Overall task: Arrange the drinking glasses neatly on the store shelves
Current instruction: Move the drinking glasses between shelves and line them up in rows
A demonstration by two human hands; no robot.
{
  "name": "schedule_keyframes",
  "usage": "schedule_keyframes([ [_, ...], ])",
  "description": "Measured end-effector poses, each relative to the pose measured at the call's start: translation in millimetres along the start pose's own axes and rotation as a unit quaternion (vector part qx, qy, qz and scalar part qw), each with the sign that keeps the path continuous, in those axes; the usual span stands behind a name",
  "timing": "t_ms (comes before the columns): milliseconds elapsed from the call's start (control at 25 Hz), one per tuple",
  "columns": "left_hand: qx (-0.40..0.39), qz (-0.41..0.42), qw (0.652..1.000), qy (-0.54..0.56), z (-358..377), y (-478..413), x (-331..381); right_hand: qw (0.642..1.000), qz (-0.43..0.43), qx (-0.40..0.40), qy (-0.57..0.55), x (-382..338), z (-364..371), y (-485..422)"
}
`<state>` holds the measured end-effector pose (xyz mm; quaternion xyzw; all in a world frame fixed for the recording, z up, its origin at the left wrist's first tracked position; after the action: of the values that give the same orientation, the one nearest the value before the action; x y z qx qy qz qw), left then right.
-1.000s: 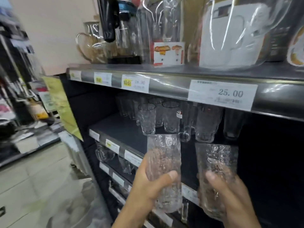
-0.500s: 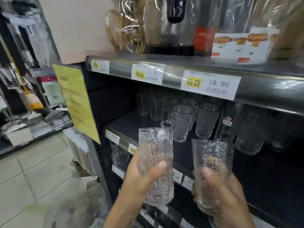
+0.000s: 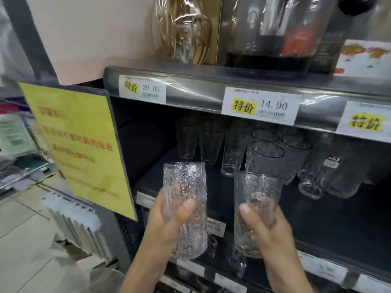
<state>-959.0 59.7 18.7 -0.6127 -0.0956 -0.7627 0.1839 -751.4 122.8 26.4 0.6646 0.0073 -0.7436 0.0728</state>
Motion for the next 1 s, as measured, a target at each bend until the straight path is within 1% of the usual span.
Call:
schedule_keyframes([
  [120, 0.010, -0.005, 1.000, 0.006, -23.1, -12.0, 5.2, 0.998, -0.011, 0.014, 0.054, -4.9, 28.9, -11.6],
  [240, 0.019, 0.024, 1.000, -0.004, -36.4, -21.0, 12.9, 0.994, -0.032, 0.013, 0.101, -10.1, 54.4, -27.7],
  [400, 0.035, 0.049, 0.998, 0.011, -49.8, -32.1, 25.0, 0.985, -0.060, 0.011, 0.163, -8.6, 86.5, -51.4],
  [640, 0.084, 0.033, 0.996, -0.016, -68.8, -41.7, 31.6, 0.981, -0.060, -0.014, 0.184, 1.6, 131.6, -83.8],
  [720, 0.088, 0.038, 0.995, -0.008, -82.7, -47.3, 27.2, 0.982, -0.054, -0.011, 0.181, 5.8, 143.7, -94.6],
  [880, 0.072, 0.025, 0.997, -0.033, -98.1, -59.2, 31.5, 0.983, -0.056, 0.017, 0.172, 9.5, 160.6, -108.8],
  [1000, 0.022, -0.009, 0.999, -0.047, -98.2, -66.3, 33.0, 0.982, -0.063, 0.057, 0.170, 10.6, 171.1, -116.6],
])
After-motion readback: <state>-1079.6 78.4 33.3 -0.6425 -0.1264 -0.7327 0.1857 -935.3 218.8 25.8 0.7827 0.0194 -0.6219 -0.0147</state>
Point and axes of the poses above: each hand's wrist, its own y-axis away from the middle knuckle, its own z-axis out of the palm, x = y × z, the point moved 9 cm from there along -y, towards the middle knuckle, and after that the axes turned 6 degrees about z, right-handed, at the moved point
